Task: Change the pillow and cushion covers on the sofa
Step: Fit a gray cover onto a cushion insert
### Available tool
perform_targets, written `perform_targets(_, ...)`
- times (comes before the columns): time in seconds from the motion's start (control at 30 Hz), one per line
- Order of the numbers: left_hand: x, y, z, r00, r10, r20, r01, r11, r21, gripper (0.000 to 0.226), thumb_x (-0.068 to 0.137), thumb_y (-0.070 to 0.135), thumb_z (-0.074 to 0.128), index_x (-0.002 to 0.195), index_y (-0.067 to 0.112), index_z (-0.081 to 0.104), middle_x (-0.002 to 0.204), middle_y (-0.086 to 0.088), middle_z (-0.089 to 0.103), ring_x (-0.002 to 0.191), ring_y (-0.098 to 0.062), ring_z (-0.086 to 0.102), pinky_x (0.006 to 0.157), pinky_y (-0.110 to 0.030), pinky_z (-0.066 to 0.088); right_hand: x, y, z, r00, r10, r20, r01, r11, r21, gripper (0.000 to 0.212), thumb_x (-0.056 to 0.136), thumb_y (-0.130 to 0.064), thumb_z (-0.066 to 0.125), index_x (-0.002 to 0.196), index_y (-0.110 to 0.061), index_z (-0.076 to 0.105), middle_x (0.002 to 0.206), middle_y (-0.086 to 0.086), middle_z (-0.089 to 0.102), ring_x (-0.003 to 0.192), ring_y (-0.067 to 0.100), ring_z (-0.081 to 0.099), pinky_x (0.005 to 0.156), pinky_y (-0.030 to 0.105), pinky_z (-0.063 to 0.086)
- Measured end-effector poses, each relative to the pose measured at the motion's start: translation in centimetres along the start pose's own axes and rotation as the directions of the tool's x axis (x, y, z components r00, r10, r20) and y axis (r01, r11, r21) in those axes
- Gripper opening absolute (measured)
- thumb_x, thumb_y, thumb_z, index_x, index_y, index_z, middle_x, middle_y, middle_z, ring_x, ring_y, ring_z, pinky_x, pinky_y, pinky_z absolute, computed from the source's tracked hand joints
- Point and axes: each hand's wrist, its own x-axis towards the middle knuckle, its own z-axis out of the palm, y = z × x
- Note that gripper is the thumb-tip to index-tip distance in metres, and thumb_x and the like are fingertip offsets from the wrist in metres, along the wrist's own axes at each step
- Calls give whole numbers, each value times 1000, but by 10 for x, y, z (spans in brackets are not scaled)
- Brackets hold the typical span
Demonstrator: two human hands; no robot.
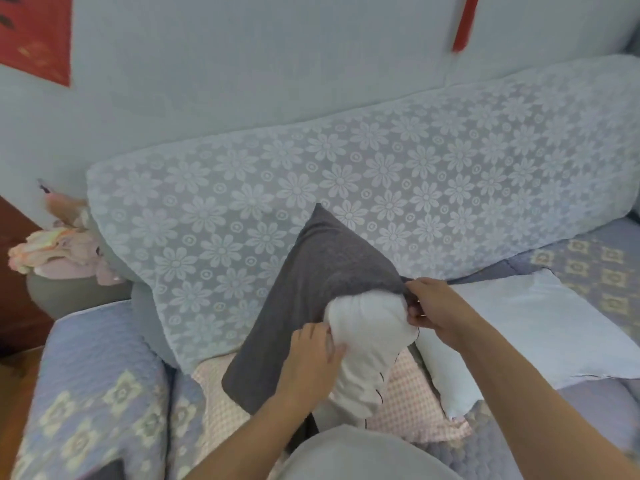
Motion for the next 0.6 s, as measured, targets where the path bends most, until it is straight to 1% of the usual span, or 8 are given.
perform_targets(0.07, 7, 2, 1, 989, -45, -138, 39, 998, -43, 21, 106, 38, 41, 121, 25, 49, 124, 6, 50, 104, -13, 51, 85, -36, 51, -4, 4, -4, 997, 7, 81, -4, 999, -35, 16, 100, -13, 45, 86, -10, 53, 66, 2, 46, 50, 12, 40, 53, 27, 46)
perform_targets(0.13, 20, -1, -6, 972, -83, -219, 81, 997, -20, 26, 103, 39, 46, 124, 25, 45, 126, 5, 45, 96, -14, 53, 77, -38, 52, -10, 9, -11, 995, 9, 103, -3, 998, -58, 16, 100, -16, 45, 87, -11, 54, 66, 1, 45, 51, 12, 39, 53, 28, 44)
perform_targets(0.2, 35, -9, -12, 981, 6, -196, 37, 977, 211, 46, 94, 47, 55, 130, 23, 40, 127, 2, 40, 102, -18, 51, 73, -39, 52, -15, 13, -17, 996, 18, 83, -15, 999, -36, 17, 99, -18, 45, 89, -11, 57, 64, -1, 46, 51, 12, 38, 55, 29, 42)
perform_targets(0.27, 43, -17, -12, 986, 79, -147, -7, 900, 436, 51, 90, 40, 61, 131, 20, 37, 126, -4, 41, 102, -24, 52, 66, -38, 50, -16, 14, -17, 997, 24, 77, -22, 999, -33, 17, 99, -18, 46, 88, -11, 57, 69, 1, 48, 55, 13, 42, 60, 30, 43)
perform_targets(0.33, 44, -16, -10, 980, 43, -193, 55, 879, 474, 43, 90, 23, 61, 127, 18, 38, 121, -8, 44, 95, -25, 53, 59, -36, 45, -18, 15, -17, 999, 7, 40, -2, 993, -122, 18, 100, -24, 49, 93, -11, 59, 84, 5, 58, 68, 13, 53, 68, 26, 45)
perform_targets(0.4, 37, -11, -13, 962, 21, -271, 92, 914, 396, 39, 87, 13, 61, 120, 15, 43, 111, -8, 47, 86, -25, 53, 54, -37, 41, -22, 16, -19, 997, -12, 74, 24, 986, -162, 25, 99, -36, 59, 120, -24, 57, 112, -5, 65, 94, 7, 62, 76, 23, 47)
perform_targets(0.5, 19, -2, -20, 935, 180, -306, -87, 952, 293, 27, 75, 1, 68, 94, 12, 52, 84, -5, 52, 61, -26, 50, 45, -34, 37, -31, 23, -8, 985, -11, 170, 21, 998, -57, 58, 88, -31, 76, 132, -39, 39, 121, -4, 62, 102, 16, 69, 76, 37, 60)
perform_targets(0.6, -12, 32, -19, 882, 434, -186, -388, 891, 237, 22, 69, 4, 65, 69, 17, 47, 63, -2, 52, 49, -26, 51, 43, -30, 33, -20, 52, 35, 991, -72, -115, 48, 979, -196, 59, 85, -11, 75, 133, -19, 41, 119, 12, 61, 100, 30, 67, 73, 45, 61)
